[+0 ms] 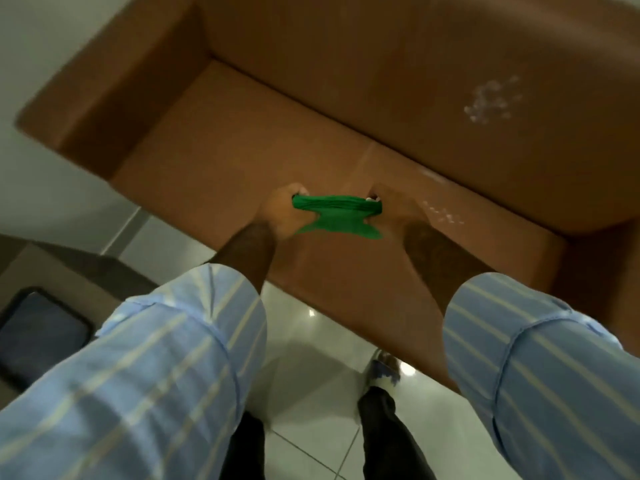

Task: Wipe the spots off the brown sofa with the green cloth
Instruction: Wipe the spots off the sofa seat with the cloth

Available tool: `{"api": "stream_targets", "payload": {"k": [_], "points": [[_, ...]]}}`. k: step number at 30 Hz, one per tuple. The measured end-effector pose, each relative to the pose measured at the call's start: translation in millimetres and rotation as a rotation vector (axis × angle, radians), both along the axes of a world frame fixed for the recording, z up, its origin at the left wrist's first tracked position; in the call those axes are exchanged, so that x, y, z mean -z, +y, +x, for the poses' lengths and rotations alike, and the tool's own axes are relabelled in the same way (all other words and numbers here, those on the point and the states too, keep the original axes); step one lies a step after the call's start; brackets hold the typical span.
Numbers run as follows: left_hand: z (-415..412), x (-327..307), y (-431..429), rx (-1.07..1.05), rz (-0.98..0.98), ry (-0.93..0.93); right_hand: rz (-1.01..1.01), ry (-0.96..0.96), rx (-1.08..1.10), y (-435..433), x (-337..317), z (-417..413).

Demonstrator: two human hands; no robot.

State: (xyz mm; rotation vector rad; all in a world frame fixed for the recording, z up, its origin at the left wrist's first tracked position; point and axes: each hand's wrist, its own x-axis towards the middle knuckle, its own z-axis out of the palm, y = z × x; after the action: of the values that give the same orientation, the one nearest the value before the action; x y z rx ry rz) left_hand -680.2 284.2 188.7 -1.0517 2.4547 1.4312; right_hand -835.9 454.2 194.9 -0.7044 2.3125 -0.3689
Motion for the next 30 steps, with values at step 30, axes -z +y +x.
{"api": "stream_targets", "payload": {"k": [30], "points": [[-131,242,228,0.574,-0.706,-0.126,0.165,0.503,0.373,273,276,-112]]}}
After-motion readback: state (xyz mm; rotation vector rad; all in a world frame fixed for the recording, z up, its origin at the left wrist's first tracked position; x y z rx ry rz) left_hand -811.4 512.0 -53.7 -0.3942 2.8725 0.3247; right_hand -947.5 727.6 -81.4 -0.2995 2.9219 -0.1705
